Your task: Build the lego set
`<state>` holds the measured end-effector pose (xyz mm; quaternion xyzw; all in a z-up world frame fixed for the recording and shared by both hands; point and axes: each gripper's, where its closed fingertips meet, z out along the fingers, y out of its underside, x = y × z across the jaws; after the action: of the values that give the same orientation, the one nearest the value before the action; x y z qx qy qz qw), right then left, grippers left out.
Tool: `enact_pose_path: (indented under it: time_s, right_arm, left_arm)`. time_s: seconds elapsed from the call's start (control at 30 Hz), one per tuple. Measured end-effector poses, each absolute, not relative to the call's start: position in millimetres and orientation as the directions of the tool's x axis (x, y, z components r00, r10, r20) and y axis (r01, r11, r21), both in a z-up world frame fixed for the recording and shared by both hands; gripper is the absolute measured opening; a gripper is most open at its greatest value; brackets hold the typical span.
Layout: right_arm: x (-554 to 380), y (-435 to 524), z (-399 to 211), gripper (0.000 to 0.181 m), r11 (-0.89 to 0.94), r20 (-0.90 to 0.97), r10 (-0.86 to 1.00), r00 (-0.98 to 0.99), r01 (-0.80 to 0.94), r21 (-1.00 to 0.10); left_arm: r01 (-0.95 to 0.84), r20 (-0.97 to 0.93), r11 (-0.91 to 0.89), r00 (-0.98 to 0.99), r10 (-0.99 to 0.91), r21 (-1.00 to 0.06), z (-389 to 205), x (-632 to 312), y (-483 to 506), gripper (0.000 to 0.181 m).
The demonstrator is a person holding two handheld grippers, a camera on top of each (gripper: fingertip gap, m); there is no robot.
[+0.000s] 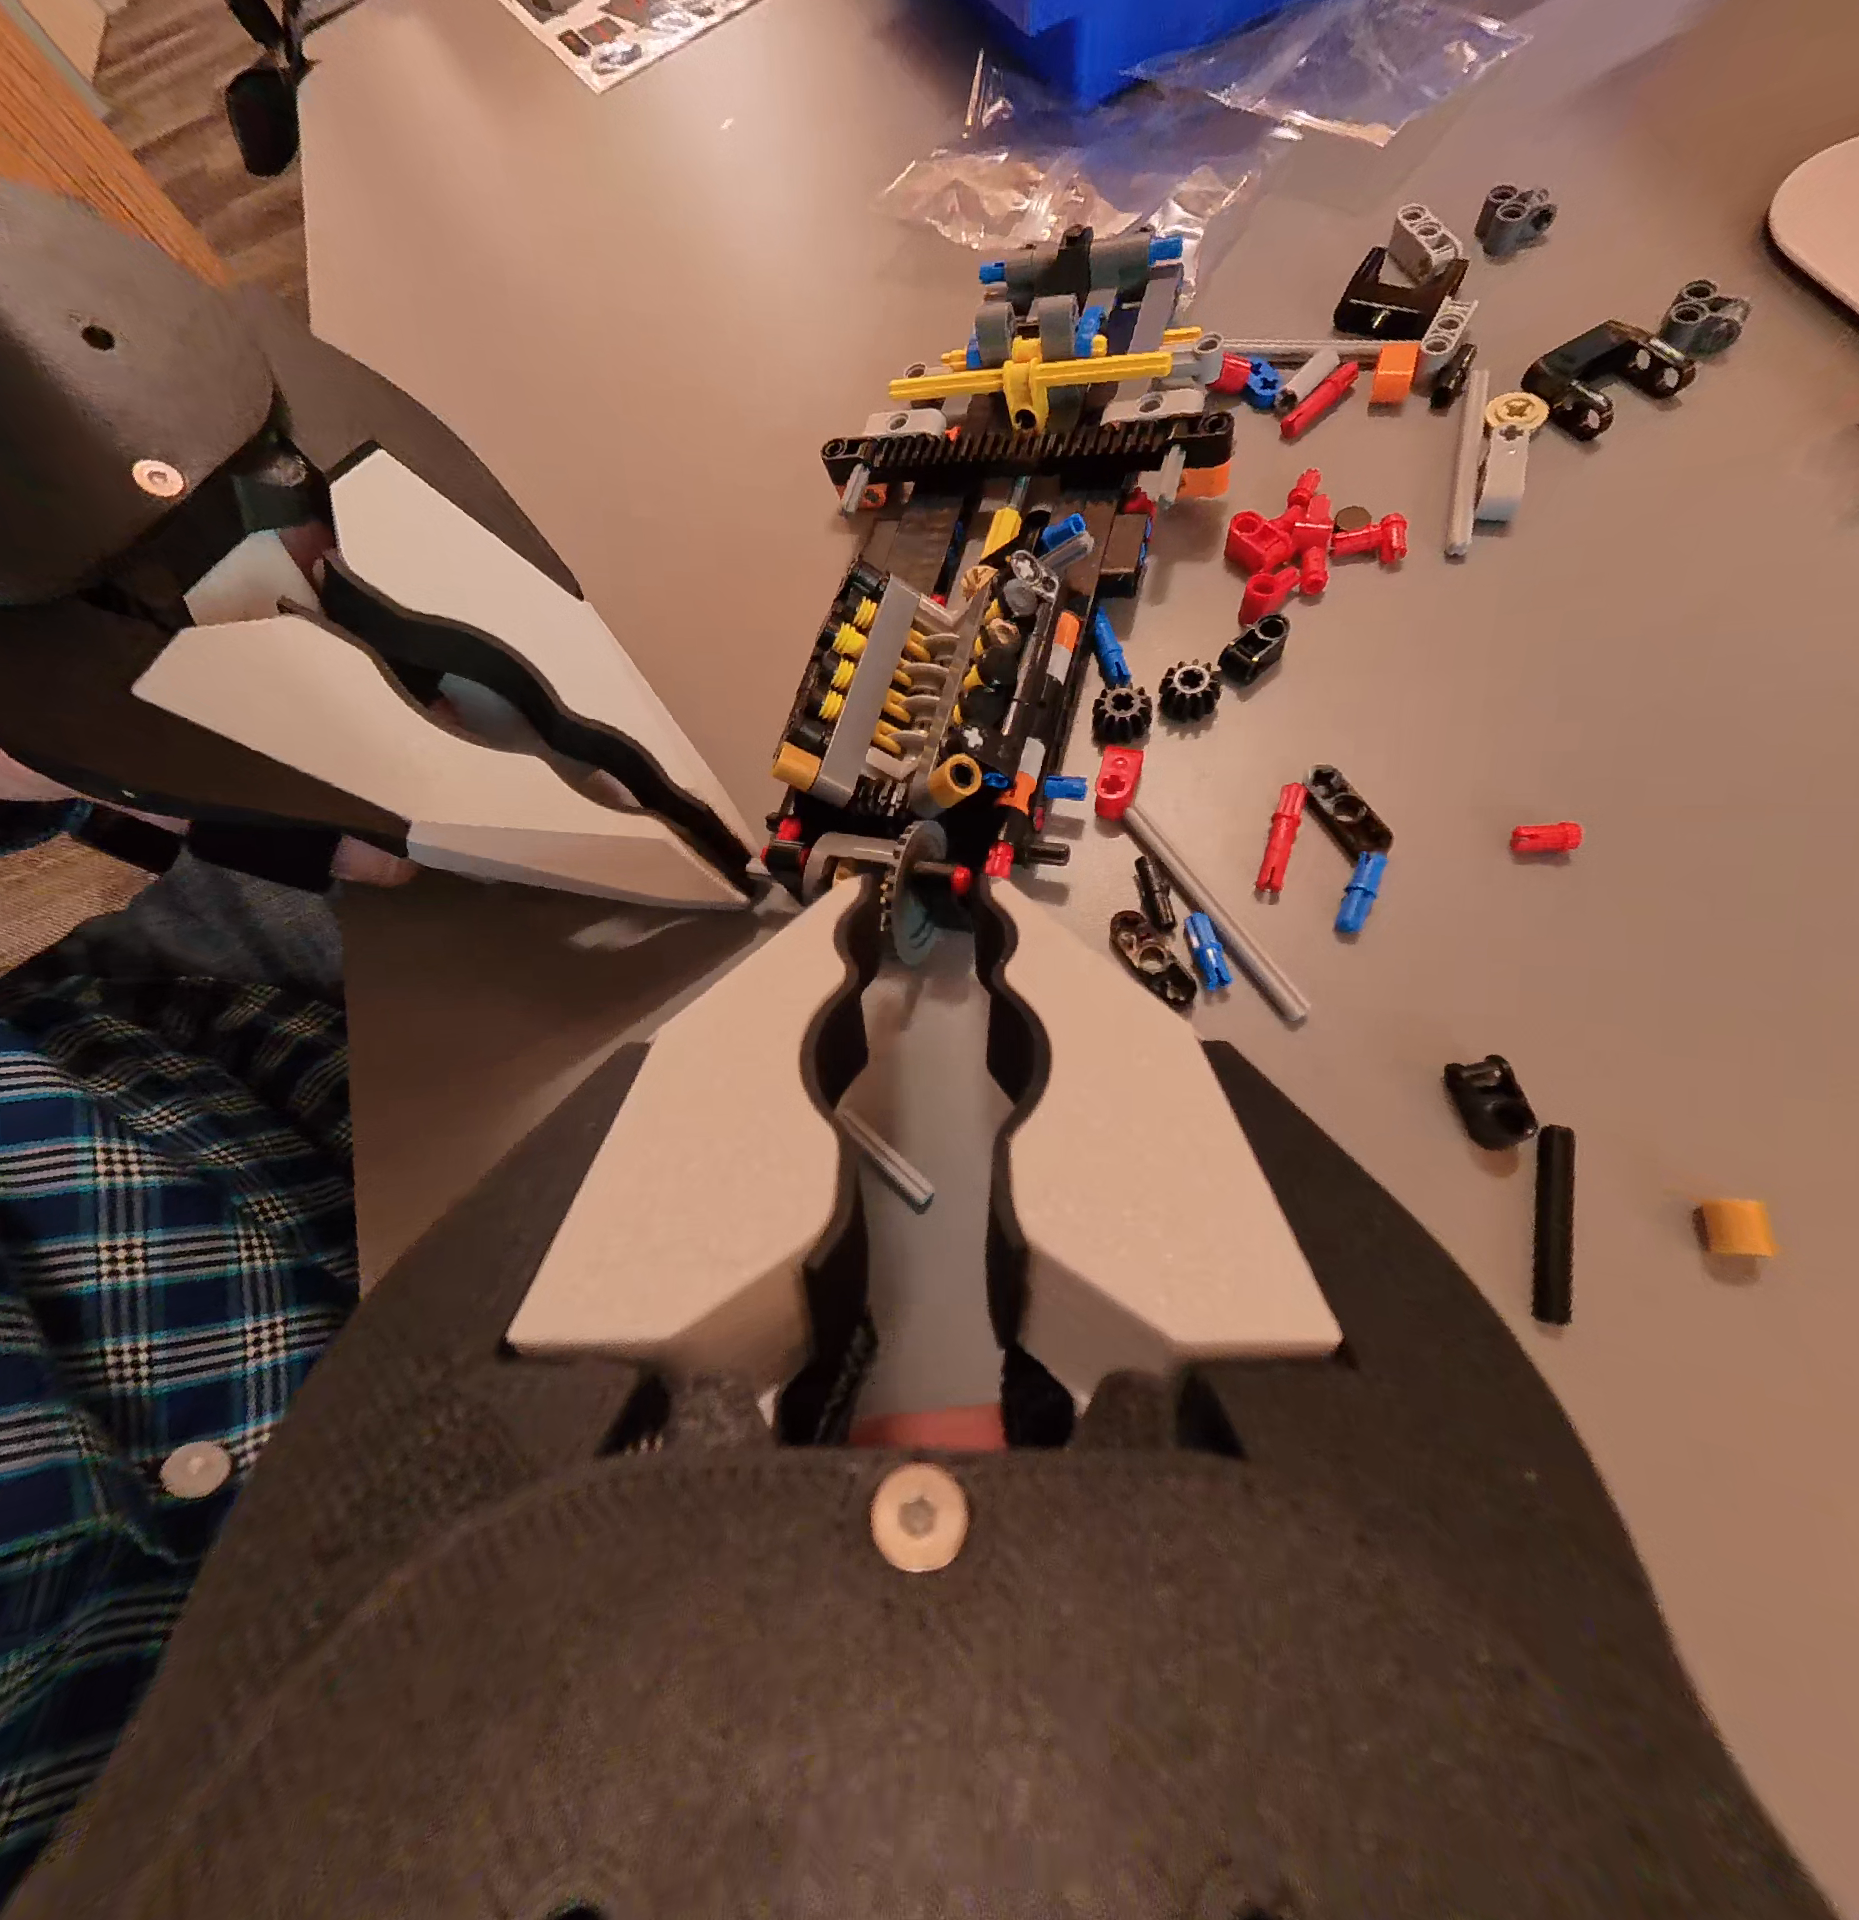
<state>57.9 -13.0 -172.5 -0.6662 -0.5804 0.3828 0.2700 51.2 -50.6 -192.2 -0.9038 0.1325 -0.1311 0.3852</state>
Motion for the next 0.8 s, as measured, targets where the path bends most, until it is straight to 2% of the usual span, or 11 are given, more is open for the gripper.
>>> enact_pose_path:
  time_s: [0.03,0.8]
  right_arm:
    - [58.2,-12.7,-172.0,0.016,-0.183,-0.200,0.979,0.031,0.564,-0.805]
    - [56.8,-12.8,-177.6,0.013,-0.171,-0.218,0.976,-0.006,0.598,-0.783]
  left_arm:
    - [-0.140,0.129,-0.664,0.932,-0.339,-0.734,-191.8,51.2,-50.1,0.003]
    - [-0.129,0.120,-0.679,0.944,-0.307,-0.723,-194.2,52.4,-44.9,0.000]
